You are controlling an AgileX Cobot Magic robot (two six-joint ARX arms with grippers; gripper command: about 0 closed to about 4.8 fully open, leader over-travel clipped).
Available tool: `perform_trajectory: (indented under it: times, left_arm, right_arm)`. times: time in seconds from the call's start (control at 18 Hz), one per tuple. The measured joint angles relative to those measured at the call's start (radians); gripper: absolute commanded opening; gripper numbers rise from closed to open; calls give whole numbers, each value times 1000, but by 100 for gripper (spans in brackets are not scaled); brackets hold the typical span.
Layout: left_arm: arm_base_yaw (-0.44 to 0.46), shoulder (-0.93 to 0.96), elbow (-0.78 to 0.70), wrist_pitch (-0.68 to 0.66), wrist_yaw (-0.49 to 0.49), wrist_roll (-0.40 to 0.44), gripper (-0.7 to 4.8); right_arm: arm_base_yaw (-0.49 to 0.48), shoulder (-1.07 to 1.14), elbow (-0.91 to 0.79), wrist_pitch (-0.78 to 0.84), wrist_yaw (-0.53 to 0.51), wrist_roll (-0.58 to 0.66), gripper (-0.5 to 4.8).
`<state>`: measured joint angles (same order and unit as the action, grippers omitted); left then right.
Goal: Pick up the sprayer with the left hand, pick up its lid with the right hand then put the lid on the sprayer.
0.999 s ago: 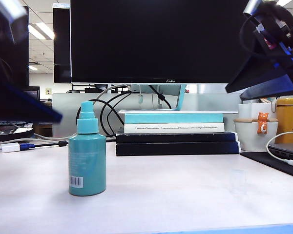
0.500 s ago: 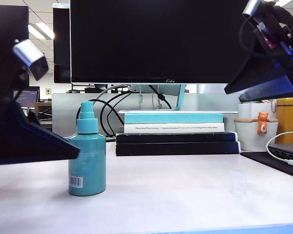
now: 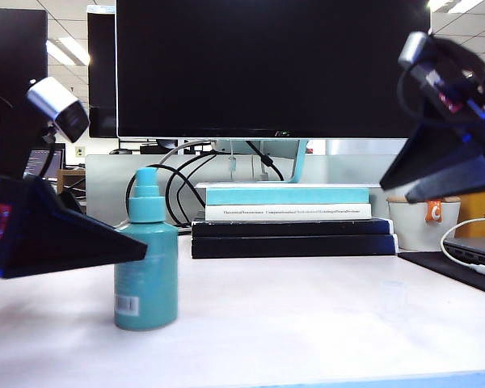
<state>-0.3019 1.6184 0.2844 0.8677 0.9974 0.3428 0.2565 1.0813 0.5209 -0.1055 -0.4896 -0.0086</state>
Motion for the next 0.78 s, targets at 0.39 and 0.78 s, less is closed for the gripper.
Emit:
perform_trajectory:
  times: [0.39, 0.78]
  left_arm:
    - [0, 3, 9, -4, 9, 0, 235]
    - [0, 3, 9, -4, 9, 0, 232]
  right_arm:
    - [4, 155, 0, -13, 32, -18, 237]
    - [83, 163, 0, -89, -22, 4, 280]
